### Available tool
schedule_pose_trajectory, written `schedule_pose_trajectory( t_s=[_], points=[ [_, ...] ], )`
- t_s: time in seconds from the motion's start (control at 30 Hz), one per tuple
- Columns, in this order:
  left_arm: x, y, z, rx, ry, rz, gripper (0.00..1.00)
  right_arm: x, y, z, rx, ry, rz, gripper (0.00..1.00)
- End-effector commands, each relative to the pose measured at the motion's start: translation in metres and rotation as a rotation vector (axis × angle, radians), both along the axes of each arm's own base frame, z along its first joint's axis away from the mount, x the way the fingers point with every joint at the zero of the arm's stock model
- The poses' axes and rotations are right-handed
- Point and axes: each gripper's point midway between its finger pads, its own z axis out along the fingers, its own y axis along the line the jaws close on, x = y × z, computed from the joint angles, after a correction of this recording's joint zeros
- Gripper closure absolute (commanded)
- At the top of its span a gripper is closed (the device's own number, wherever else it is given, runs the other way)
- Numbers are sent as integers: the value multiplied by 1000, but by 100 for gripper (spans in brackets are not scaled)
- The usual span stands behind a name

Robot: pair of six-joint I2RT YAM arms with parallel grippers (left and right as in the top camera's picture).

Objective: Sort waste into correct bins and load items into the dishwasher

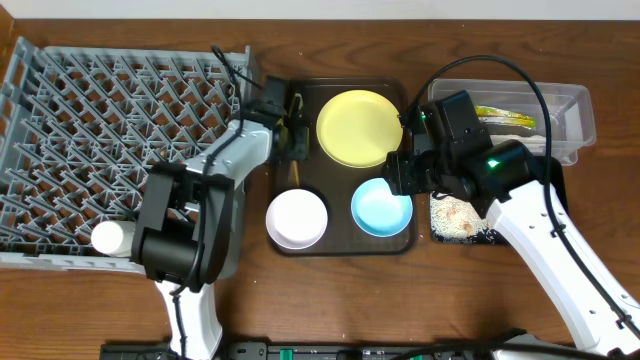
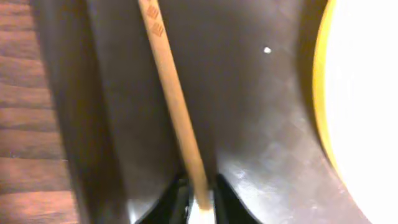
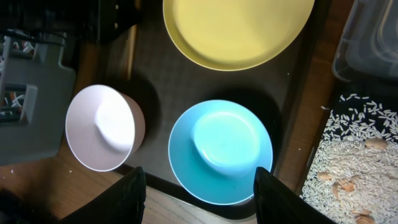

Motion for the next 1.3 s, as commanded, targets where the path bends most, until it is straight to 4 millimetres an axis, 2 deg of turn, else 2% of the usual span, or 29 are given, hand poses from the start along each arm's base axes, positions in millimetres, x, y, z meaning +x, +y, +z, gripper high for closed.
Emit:
schedule_pose_trajectory(
  t_s=[0.0,0.07,0.17,0.23,0.4,0.5,0.63,0.77,0.97,1.1,1.27],
  points=[
    [-7,2,-16,47,37,4,92,0,3,6,8,-14,1,47],
    [-7,3,-13,46,34,6,92,0,3,6,8,-14,1,47],
    [-3,6,4,37,8,16,92,0,3,6,8,-13,1,47],
    [0,8,24,25,-24,28,92,0,3,6,8,-14,1,47],
    [-5,17,93,3,-124,46,92,0,3,6,8,-14,1,47],
    [-21,36,130,34,-156,81,92,0,3,6,8,-14,1,46],
    [-45,72,155,144,-159,112,92,0,3,6,8,-14,1,46],
    [-60,108,149,285,-99,134,92,1,3,6,8,-15,1,47],
    [-61,130,117,318,-42,139,92,0,3,6,8,-14,1,46],
    [-58,137,109,321,-22,156,92,0,3,6,8,-14,1,46],
    [-59,135,109,305,-21,152,90,0,3,6,8,-13,1,46]
  ],
)
